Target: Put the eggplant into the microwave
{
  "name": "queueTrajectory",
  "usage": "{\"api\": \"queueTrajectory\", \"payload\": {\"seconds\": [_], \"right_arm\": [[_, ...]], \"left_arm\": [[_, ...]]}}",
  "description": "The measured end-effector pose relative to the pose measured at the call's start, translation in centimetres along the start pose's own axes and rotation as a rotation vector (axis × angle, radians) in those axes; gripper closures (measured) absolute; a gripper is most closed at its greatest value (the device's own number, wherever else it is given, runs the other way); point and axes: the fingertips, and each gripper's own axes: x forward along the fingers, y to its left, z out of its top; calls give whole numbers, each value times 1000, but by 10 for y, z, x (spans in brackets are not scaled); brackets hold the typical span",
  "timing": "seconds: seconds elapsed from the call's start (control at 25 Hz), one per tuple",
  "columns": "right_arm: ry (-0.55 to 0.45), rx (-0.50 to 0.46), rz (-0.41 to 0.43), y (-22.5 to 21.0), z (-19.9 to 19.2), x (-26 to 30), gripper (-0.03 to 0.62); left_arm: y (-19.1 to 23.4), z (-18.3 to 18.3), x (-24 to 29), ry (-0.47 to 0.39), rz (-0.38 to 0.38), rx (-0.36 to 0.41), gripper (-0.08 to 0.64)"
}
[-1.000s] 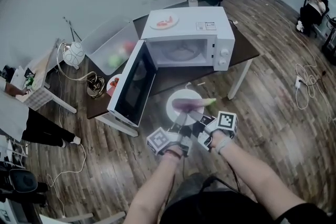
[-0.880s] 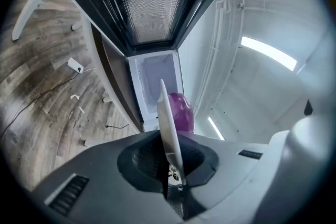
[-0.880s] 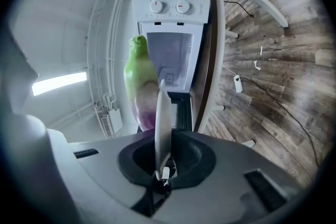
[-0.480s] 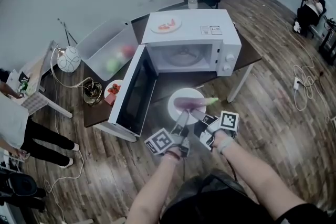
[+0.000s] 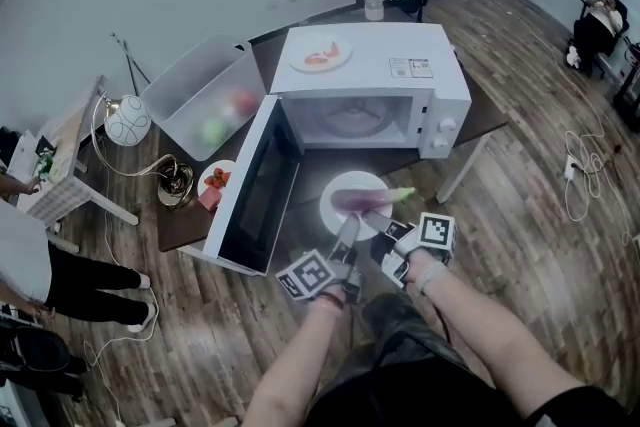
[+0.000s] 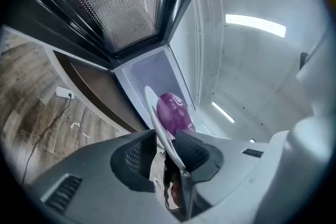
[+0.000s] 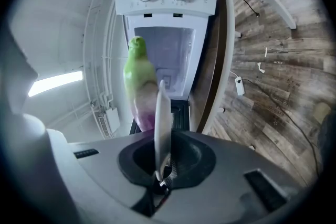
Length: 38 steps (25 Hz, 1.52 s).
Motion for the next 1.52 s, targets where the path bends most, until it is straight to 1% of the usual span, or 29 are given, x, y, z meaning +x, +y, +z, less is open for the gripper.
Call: {"api": "queueTrajectory", "payload": {"seconds": [0.2,0.48,0.64,0.72,0.76,0.8,0.88,0.92,0.96,1.0,1.12,1.32,1.52], "right_arm": [[10,0,-18,-4,20,12,577],[18,3,-9,-7,48,31,577],[23,1,-10,-10,58,37,577],[19,-7,-17,-11,64,40,577],[19,-14,-20,-12,68,42,577],[20,-20,-22,-13,71,45,577],[18,-22,-21,-14,77,49,577],[17,-19,-17,-15,79,51,577],[18,-16,-12,-16,80,53,578],[20,-13,-7,-16,81,54,577],[22,-4,2,-17,83,59,578],[40,-11,-1,-19,86,66,577],[27,3,-1,-21,95,72,578]], "left_arm": [[6,12,19,-15,8,-2,446],[18,26,48,-24,17,0,444],[25,34,51,-55,26,40,396],[32,41,48,-80,51,93,390],[34,44,46,-88,75,151,370],[34,48,43,-90,107,244,360],[30,51,39,-77,166,477,360],[28,51,38,-65,181,560,367],[27,51,39,-58,188,609,367],[26,52,39,-55,193,635,365],[29,55,41,-62,209,667,364],[36,59,43,-64,230,672,353],[37,64,45,-71,242,691,344]]}}
